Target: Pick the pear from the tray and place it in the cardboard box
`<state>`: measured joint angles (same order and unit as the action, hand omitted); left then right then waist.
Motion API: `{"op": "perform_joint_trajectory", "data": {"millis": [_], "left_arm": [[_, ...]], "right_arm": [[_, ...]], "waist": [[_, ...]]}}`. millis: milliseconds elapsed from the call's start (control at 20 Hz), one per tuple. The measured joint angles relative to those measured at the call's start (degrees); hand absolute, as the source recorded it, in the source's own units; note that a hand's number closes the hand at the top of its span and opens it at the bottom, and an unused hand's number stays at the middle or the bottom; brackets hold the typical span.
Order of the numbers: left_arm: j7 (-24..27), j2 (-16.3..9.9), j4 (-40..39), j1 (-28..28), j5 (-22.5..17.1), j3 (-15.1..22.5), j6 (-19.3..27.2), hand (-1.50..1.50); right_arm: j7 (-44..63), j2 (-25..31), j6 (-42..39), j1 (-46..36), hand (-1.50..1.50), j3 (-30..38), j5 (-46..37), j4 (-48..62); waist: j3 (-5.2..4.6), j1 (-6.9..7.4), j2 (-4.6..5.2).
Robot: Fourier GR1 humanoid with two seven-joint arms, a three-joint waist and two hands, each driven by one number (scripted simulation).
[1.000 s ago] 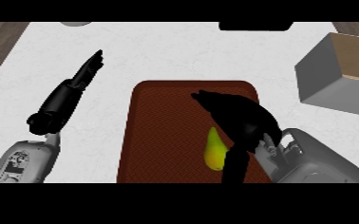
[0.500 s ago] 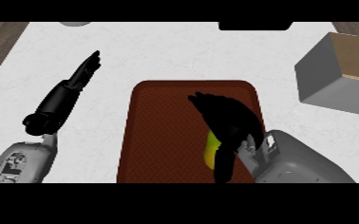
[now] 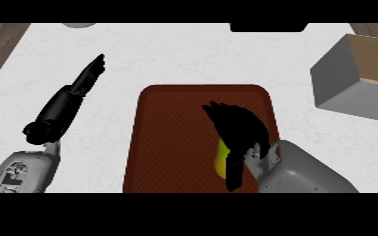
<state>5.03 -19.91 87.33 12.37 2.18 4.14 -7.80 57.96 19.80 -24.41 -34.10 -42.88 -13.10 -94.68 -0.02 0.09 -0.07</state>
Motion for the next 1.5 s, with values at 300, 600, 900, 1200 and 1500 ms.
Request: {"op": "perform_joint_trajectory", "data": {"millis": [300, 600, 900, 1200, 1500], "left_arm": [[-0.04, 2.11, 0.08, -0.56, 1.79, -0.15, 0.14, 0.0], [-0.65, 2.26, 0.45, -0.19, 1.75, -1.39, -1.51, 0.0], [-1.26, 2.68, 2.34, -1.56, 2.47, -2.21, -2.42, 0.0], [-0.42, 3.85, 1.92, -1.59, 4.08, -2.97, -2.95, 0.0], [-1.39, 4.71, 2.25, -0.8, 4.3, -3.7, -3.5, 0.0]], "right_arm": [[-3.1, -2.51, -1.72, 3.68, -1.5, 1.91, -4.01, 2.08], [-4.55, -3.66, -3.02, 5.85, -1.5, 2.88, -8.5, 4.44], [-5.88, -4.22, -4.62, 9.35, -1.5, 4.09, -12.35, 4.42], [-10.27, -6.68, -5.88, 12.12, 1.5, 4.98, -17.16, 6.98], [-18.39, -7.76, -2.44, 11.13, 1.5, 4.04, -24.36, 9.67]], "waist": [[0.02, -0.02, 0.04], [0.02, 0.0, 0.03], [0.01, 0.0, 0.02], [0.01, 0.0, 0.03], [-0.05, 0.05, -0.05]]}}
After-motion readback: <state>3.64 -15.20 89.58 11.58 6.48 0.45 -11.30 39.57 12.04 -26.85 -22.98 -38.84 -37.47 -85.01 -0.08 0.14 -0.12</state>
